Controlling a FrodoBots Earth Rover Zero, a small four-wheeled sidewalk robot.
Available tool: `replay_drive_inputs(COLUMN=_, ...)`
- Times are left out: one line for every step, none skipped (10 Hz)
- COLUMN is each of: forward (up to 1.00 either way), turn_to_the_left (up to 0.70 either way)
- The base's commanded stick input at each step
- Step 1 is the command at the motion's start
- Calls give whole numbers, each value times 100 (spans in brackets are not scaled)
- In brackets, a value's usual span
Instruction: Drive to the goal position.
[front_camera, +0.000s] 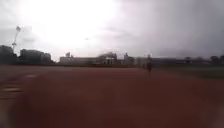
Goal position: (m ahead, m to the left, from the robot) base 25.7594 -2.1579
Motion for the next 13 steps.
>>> replay_drive_inputs(forward=50, turn_to_the_left=0)
replay_drive_inputs(forward=50, turn_to_the_left=0)
replay_drive_inputs(forward=50, turn_to_the_left=0)
replay_drive_inputs(forward=50, turn_to_the_left=0)
replay_drive_inputs(forward=50, turn_to_the_left=-50)
replay_drive_inputs(forward=50, turn_to_the_left=-50)
replay_drive_inputs(forward=50, turn_to_the_left=-50)
replay_drive_inputs(forward=50, turn_to_the_left=-50)
replay_drive_inputs(forward=50, turn_to_the_left=-50)
replay_drive_inputs(forward=50, turn_to_the_left=0)
replay_drive_inputs(forward=50, turn_to_the_left=0)
replay_drive_inputs(forward=50, turn_to_the_left=0)
replay_drive_inputs(forward=50, turn_to_the_left=0)
